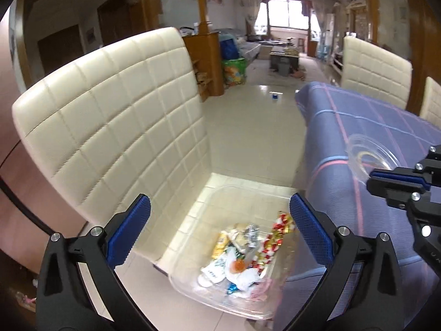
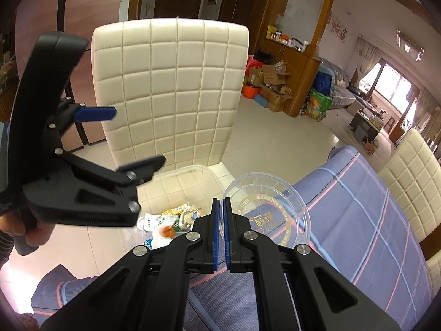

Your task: Collect trash

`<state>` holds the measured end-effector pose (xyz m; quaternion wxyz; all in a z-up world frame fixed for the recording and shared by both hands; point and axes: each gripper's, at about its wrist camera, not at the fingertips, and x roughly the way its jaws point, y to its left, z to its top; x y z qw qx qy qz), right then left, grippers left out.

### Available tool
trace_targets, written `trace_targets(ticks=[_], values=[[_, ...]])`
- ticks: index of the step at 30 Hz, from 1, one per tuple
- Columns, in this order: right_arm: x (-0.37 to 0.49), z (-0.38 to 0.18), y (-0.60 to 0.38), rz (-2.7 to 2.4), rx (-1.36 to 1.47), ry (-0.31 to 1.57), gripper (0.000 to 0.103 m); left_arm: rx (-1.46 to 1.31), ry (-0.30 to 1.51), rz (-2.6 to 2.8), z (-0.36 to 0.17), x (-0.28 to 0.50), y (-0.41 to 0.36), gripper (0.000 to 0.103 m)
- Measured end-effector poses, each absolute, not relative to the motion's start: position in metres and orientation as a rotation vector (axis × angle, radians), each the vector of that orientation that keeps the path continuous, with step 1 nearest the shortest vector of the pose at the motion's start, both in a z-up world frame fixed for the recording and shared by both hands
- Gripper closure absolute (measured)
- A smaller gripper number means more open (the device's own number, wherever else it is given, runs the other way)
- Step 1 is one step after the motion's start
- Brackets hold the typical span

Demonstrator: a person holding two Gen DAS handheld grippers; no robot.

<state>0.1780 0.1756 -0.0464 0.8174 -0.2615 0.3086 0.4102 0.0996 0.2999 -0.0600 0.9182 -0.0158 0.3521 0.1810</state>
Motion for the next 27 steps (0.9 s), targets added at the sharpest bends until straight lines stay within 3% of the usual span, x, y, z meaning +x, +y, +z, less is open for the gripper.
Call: trace_targets(ticks=[13,15,16,17,24,27], values=[[0.174,-0.064,0.202,0.911,-0.618,0.624,0.096,-0.001,0.759,0.422,-0.078,0.081,0.324,0.004],[0.173,-0.067,0.203,0.891,-0.636,0.611,0.074,-0.012,0.763,0.428,-0.079,0.079,0.327,0.004],[0.173,-0.067,0.202,0.892,-0.628,0.608,0.045,-0.017,0.764,0.429,-0.079,0.080,0.328,0.004],[0.174,-0.066,0.201,0.891,-0.620,0.597,0.041,-0.020,0.765,0.430,-0.079,0.079,0.329,0.004],[0.180,-0.062,0.187,0.836,-0.595,0.596,0.041,-0.042,0.758,0.417,-0.074,0.080,0.325,0.004],[0.180,-0.056,0.177,0.810,-0.568,0.589,0.036,-0.031,0.750,0.401,-0.070,0.081,0.314,0.004]])
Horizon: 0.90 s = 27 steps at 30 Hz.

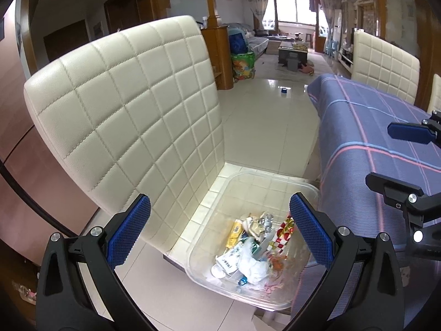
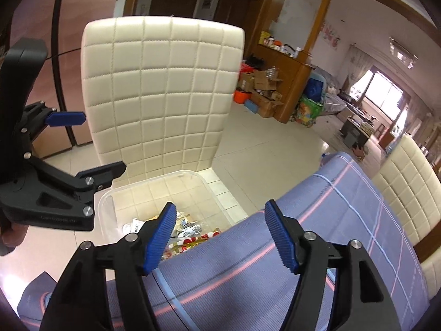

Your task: Collect trash

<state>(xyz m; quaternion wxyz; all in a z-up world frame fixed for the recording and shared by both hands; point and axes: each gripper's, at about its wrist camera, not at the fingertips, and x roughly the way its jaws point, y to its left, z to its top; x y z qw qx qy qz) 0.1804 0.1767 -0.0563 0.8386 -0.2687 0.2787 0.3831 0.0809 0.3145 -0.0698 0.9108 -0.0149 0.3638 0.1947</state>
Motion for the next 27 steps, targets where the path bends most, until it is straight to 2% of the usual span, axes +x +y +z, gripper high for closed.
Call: trace_targets(ticks=[7,20,21,23,27], values=[[0.178,-0.043,0.149,0.734,-0.500,0.567,0.023,-0.025,0.724,0.363,-0.057,0.080,0.288,0.004],[0.155,0.003,0.073,0.514,-0.351,0.581,0.022,-0.027,0.624,0.419,-0.014,0.063,0.232,0.004],[0.150,0.010,0.063,0.495,-0.327,0.570,0.021,-0.025,0.613,0.419,-0.010,0.060,0.228,0.004],[0.142,0.022,0.047,0.433,-0.293,0.560,0.011,-0.010,0.593,0.423,0.001,0.054,0.215,0.004],[0.124,0.040,0.019,0.322,-0.256,0.515,0.008,-0.023,0.595,0.398,0.017,0.045,0.197,0.004]])
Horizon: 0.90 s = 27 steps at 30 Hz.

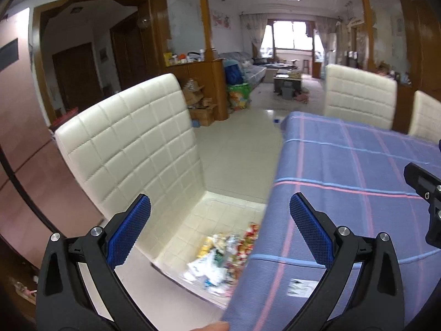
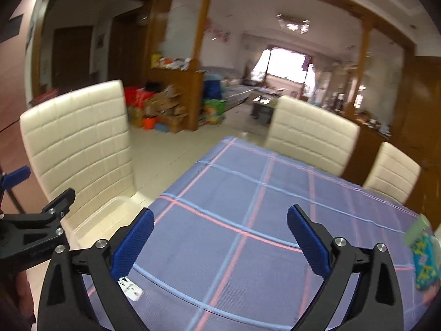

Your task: Collect trash

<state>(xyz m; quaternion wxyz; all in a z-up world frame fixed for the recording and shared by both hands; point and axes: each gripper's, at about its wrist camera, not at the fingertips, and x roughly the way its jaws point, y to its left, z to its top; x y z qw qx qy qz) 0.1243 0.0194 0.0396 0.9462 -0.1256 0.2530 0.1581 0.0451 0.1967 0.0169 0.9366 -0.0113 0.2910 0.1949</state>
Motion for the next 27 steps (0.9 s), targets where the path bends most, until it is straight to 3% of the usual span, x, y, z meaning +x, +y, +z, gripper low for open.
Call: trace_targets(ticks=[27], values=[[0.083,0.064,-0.076,0.162,-0.178,0.557,0.007,0.029,0.492,0.240,0.062,0.026,0.105,0.004]])
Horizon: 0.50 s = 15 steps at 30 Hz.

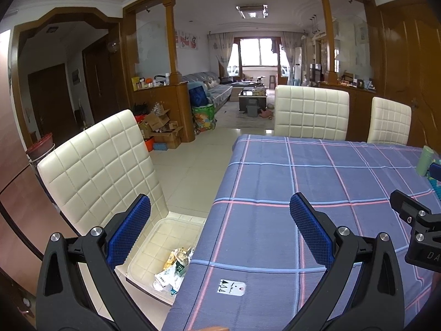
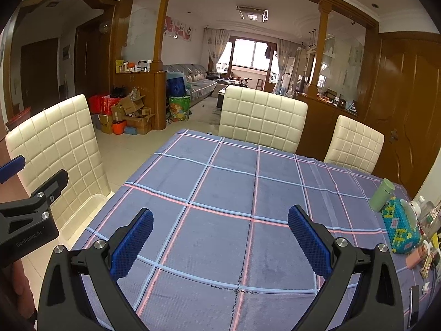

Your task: Collect trash

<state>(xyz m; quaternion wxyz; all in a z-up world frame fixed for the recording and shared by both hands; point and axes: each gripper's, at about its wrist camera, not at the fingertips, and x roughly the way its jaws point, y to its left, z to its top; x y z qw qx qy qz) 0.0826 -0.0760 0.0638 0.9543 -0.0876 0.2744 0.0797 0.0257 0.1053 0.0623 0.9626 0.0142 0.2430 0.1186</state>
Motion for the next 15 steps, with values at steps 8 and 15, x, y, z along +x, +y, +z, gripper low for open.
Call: trace_targets(ticks=[8,15], values=[[0.0804,0.0653,-0.0828,0.162,-0.165,0.551,0.007,0.027,0.501,0.223,0.0626,0.0278,0.1011,0.004],[0.0791,0.0647,-0.0829,0.163,-0.167,0.548,0.007,0.033,0.496,0.227,0.0614,0.0270,0.1007,0.004]])
